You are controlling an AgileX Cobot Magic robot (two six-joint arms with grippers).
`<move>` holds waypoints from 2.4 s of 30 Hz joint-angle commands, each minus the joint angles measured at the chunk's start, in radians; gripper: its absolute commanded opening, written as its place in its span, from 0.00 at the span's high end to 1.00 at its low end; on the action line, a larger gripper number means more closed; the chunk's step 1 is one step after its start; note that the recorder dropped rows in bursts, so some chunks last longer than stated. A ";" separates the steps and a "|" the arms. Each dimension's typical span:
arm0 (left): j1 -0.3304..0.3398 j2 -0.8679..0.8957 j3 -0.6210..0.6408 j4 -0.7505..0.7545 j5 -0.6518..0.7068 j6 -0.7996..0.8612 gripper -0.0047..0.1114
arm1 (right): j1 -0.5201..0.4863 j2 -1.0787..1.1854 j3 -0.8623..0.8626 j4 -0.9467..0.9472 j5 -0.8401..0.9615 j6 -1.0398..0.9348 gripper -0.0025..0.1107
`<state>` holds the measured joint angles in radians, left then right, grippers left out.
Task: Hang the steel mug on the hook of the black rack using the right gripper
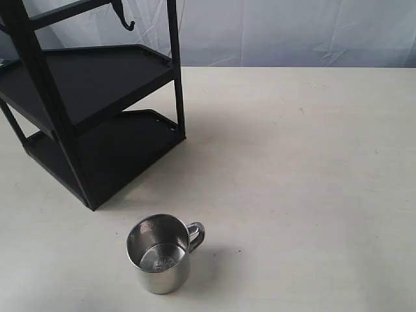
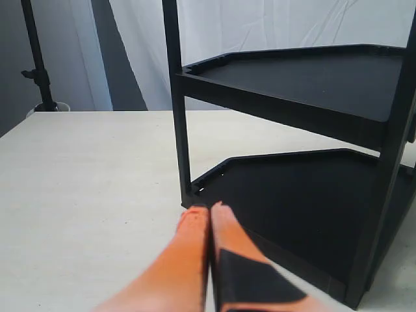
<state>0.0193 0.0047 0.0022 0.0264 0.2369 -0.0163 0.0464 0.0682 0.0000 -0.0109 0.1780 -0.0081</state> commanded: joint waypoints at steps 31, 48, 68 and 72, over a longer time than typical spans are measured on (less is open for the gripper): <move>-0.001 -0.005 -0.002 0.001 -0.006 0.000 0.95 | 0.285 1.131 -1.013 0.652 0.827 -0.361 0.99; -0.001 -0.005 -0.002 0.001 -0.006 0.000 0.95 | 0.666 1.630 -1.013 0.524 0.696 -0.270 0.99; -0.001 -0.005 -0.002 0.001 -0.006 0.000 0.95 | 0.666 1.745 -1.013 0.649 0.629 -0.342 0.99; -0.001 -0.005 -0.002 0.001 -0.006 0.000 0.95 | 0.666 1.745 -1.013 0.651 0.536 -0.340 0.99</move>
<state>0.0193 0.0047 0.0022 0.0264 0.2369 -0.0163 0.7101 1.8114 -1.0086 0.6322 0.7796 -0.3365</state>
